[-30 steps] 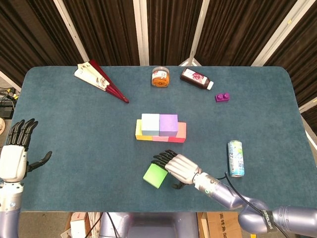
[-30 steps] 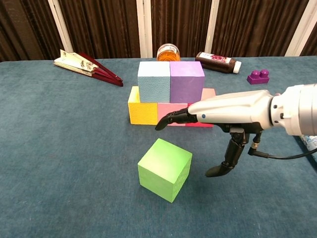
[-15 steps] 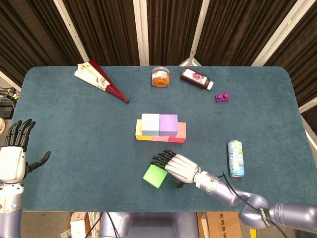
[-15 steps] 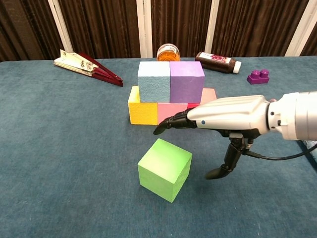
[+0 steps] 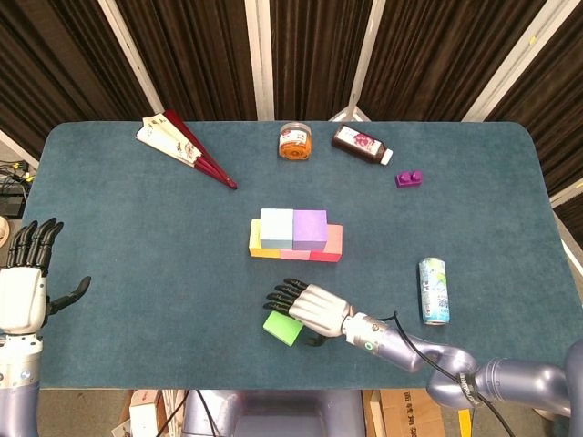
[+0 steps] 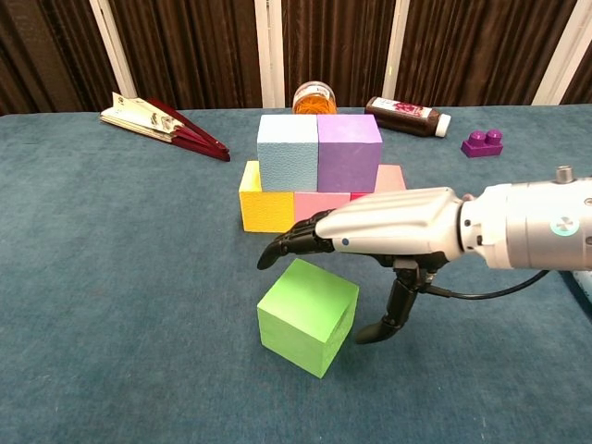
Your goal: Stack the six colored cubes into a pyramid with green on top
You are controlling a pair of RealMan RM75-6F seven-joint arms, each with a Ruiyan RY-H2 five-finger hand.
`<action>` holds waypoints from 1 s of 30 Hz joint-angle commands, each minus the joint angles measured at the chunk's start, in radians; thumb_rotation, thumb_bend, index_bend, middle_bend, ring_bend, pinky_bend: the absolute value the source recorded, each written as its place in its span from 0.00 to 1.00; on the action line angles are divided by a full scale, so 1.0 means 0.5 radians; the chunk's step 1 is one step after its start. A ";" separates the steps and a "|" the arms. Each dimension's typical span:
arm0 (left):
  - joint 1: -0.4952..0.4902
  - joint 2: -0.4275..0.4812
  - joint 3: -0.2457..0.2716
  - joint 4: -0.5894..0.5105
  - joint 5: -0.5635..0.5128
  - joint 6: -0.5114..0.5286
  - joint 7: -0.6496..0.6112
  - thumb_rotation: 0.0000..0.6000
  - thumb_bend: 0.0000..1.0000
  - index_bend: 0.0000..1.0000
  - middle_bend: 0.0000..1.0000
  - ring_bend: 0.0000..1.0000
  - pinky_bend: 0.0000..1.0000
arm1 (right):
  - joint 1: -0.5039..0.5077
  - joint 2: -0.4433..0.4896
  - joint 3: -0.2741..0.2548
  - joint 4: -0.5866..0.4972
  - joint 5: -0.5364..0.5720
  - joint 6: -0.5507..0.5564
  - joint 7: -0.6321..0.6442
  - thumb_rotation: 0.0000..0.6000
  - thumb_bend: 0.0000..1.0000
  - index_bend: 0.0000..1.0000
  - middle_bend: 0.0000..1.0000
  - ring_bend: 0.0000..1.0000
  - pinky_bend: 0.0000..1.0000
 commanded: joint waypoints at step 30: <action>0.006 -0.029 -0.033 0.015 -0.008 -0.002 -0.002 1.00 0.28 0.12 0.09 0.00 0.00 | 0.114 -0.135 0.001 0.113 0.137 0.013 -0.162 1.00 0.27 0.28 0.24 0.05 0.00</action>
